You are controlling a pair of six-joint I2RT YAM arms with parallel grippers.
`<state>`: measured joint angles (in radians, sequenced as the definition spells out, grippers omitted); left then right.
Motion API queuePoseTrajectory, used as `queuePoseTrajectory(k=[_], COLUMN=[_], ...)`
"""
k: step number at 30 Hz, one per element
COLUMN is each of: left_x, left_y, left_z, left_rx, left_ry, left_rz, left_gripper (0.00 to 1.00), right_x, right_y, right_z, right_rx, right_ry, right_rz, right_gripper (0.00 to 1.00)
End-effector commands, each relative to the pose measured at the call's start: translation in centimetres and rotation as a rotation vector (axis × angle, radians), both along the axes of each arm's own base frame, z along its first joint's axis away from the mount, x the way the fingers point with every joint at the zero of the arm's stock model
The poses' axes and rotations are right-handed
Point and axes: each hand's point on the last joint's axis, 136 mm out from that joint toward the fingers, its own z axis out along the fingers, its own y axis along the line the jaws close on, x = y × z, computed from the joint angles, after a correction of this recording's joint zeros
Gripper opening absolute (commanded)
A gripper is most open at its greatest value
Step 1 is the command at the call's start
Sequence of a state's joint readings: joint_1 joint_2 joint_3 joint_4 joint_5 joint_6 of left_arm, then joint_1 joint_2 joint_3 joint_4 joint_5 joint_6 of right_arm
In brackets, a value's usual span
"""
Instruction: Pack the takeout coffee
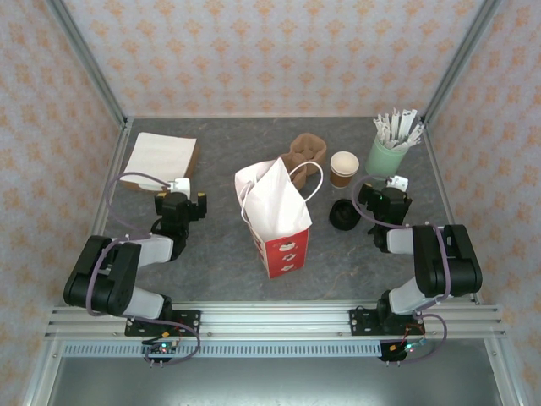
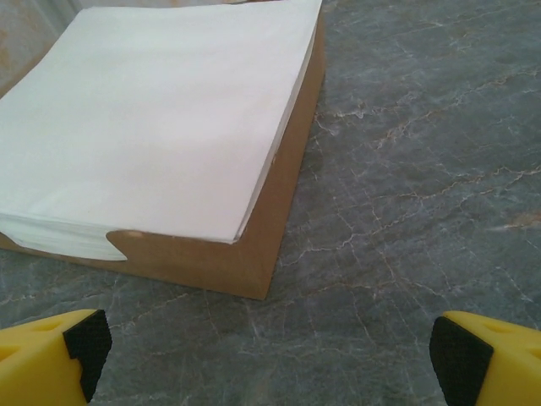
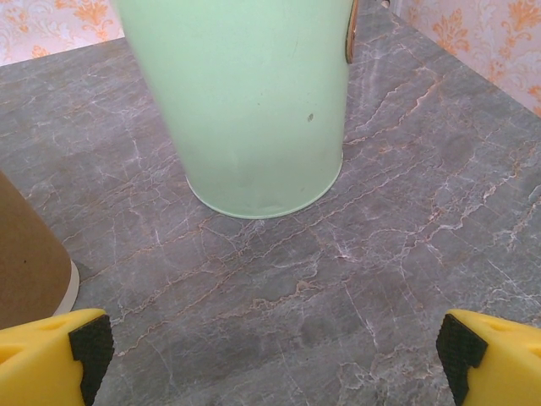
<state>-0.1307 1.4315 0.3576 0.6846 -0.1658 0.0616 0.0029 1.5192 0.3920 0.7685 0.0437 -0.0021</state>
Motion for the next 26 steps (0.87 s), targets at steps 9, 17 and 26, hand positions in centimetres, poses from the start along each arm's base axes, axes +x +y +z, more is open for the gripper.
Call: queuePoseTrajectory(k=[9, 17, 26], left_x=[2.3, 2.3, 2.3], left_y=[2.1, 2.1, 2.1], left_z=[1.5, 1.5, 1.5], left_rx=[-0.071, -0.070, -0.070], left_ry=[-0.084, -0.080, -0.080], left_rz=[0.067, 0.066, 0.067], left_gripper=[1.00, 1.00, 1.00], right_x=[0.7, 0.7, 0.7], right_y=[0.2, 0.2, 0.3], right_z=[1.2, 1.2, 1.1], right_rx=[-0.018, -0.017, -0.027], right_ry=[-0.035, -0.034, -0.027], right_rz=[0.012, 0.012, 0.014], right_gripper=[0.99, 0.99, 0.99])
